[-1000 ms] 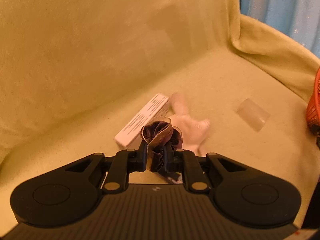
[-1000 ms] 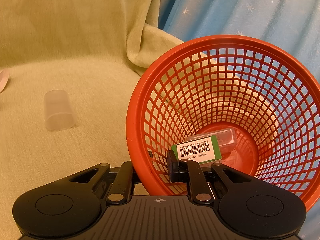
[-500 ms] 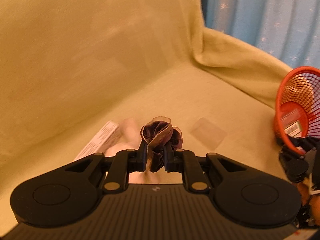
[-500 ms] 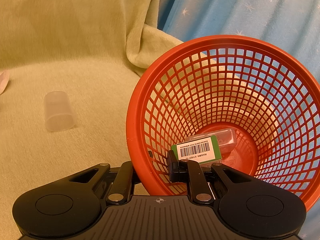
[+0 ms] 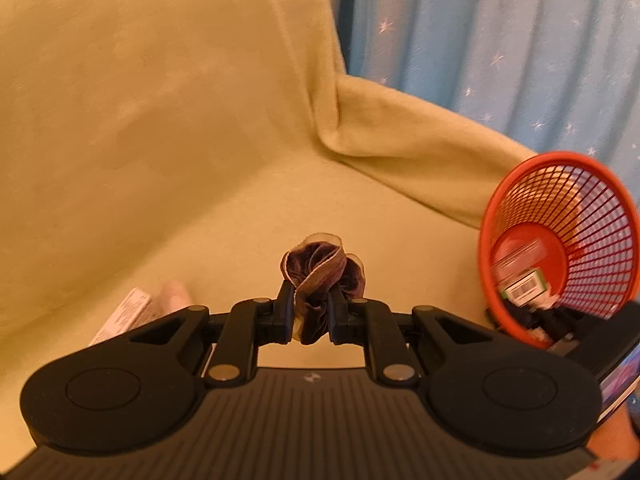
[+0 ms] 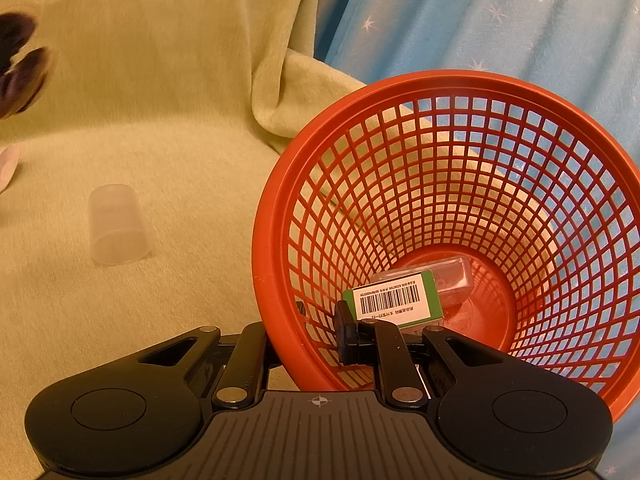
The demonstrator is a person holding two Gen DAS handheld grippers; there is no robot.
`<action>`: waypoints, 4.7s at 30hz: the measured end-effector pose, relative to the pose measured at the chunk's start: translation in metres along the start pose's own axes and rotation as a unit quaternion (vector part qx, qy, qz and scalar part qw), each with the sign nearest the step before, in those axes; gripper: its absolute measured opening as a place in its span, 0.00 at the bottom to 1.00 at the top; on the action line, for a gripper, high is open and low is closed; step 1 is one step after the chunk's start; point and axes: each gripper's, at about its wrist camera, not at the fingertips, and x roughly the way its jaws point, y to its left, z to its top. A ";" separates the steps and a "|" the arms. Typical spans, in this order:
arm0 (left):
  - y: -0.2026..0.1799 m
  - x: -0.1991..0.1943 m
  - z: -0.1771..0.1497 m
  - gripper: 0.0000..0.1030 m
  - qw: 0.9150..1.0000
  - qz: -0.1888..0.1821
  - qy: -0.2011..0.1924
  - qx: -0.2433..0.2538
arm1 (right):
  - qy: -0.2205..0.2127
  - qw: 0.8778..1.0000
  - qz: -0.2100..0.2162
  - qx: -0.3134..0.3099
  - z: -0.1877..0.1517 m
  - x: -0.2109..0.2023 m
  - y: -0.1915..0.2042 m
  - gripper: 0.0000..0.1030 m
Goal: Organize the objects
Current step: 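Carry the hair tie to the basket and open the left gripper, then grasp the black lighter with the left gripper, then carry the lighter to the basket and release it with the left gripper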
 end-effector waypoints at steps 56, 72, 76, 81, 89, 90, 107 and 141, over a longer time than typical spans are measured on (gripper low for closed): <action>0.123 -0.002 -0.070 0.57 0.980 0.146 0.027 -0.135 | -0.003 1.000 0.002 0.007 0.003 0.002 0.002 0.11; 0.114 0.041 -0.127 0.23 0.975 0.173 0.082 -0.113 | -0.003 1.000 0.001 0.004 0.000 0.003 0.003 0.11; 0.114 0.031 -0.132 0.21 0.979 0.157 0.089 -0.097 | -0.002 1.000 0.001 0.001 -0.001 0.004 0.000 0.12; 0.096 0.016 -0.144 0.21 0.989 0.086 0.097 -0.075 | -0.002 1.000 0.002 0.001 -0.002 0.004 0.000 0.12; 0.058 0.012 -0.157 0.22 0.994 0.055 0.095 -0.018 | -0.002 1.000 0.002 0.001 -0.001 0.003 0.000 0.12; 0.056 0.013 -0.157 0.22 0.994 0.063 0.092 -0.015 | -0.002 1.000 0.002 0.002 -0.001 0.003 0.000 0.12; 0.059 0.031 -0.145 0.18 0.991 0.103 0.088 -0.004 | -0.003 1.000 0.002 0.003 -0.001 0.003 0.000 0.12; -0.025 -0.005 -0.016 0.17 0.996 -0.057 0.002 0.070 | -0.003 1.000 0.003 0.004 -0.001 0.002 0.000 0.12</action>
